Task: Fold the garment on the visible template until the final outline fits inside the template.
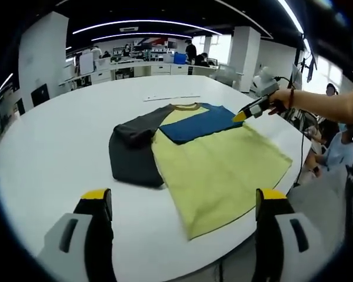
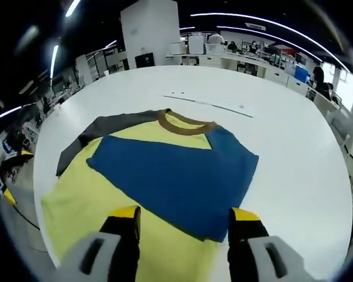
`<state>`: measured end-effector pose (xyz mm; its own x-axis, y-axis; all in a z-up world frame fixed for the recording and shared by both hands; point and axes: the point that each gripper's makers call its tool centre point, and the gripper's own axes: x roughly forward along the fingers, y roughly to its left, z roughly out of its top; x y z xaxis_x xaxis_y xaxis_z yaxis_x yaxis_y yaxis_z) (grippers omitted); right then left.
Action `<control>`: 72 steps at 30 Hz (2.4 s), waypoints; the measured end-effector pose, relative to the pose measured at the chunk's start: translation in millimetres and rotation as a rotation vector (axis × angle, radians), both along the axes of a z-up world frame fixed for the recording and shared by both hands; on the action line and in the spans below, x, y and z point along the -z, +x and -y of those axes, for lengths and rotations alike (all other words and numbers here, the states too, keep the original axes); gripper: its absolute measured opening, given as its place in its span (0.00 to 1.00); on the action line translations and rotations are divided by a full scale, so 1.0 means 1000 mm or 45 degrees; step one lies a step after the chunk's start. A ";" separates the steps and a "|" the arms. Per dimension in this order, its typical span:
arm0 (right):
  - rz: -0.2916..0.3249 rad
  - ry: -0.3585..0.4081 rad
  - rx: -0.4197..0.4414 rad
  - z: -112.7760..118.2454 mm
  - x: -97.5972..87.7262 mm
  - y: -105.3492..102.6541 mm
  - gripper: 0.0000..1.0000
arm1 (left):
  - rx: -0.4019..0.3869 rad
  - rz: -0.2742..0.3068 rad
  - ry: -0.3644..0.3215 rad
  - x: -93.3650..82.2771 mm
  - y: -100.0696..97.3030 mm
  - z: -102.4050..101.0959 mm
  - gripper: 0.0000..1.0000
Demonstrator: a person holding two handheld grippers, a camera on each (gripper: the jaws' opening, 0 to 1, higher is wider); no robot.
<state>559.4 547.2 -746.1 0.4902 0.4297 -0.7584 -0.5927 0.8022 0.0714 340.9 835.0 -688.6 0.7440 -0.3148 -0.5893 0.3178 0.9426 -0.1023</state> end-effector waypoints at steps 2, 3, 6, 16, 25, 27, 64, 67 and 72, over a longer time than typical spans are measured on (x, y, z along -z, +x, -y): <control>0.002 -0.005 0.002 0.006 0.002 0.000 0.51 | 0.001 -0.006 0.003 0.001 0.000 0.000 0.99; 0.002 -0.008 0.006 0.009 0.002 -0.001 0.48 | 0.002 -0.007 0.003 0.001 0.000 0.000 0.99; -0.001 -0.019 0.018 0.018 0.005 -0.002 0.41 | 0.003 -0.010 -0.003 0.001 0.000 0.002 0.99; -0.017 -0.045 0.032 0.030 0.013 -0.008 0.23 | -0.004 -0.001 -0.027 -0.001 0.001 0.003 0.99; -0.021 -0.085 0.106 0.044 0.020 -0.008 0.00 | -0.005 -0.005 -0.034 -0.001 -0.001 0.002 0.97; -0.028 -0.053 0.137 0.044 0.021 -0.008 0.00 | -0.005 -0.008 -0.034 -0.001 -0.001 0.001 0.97; -0.048 -0.061 0.248 0.055 0.019 -0.008 0.00 | -0.017 -0.044 0.004 0.006 -0.006 -0.006 0.93; -0.051 -0.062 0.249 0.059 0.019 -0.007 0.00 | -0.019 -0.050 0.007 0.007 -0.005 -0.008 0.92; -0.052 -0.049 0.253 0.066 0.019 -0.007 0.00 | -0.028 -0.059 0.020 0.009 -0.003 -0.011 0.92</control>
<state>552.0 480.8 -764.8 0.5311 0.2977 -0.7933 -0.4197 0.9057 0.0589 338.0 846.2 -697.9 0.7227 -0.2889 -0.6278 0.2921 0.9510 -0.1015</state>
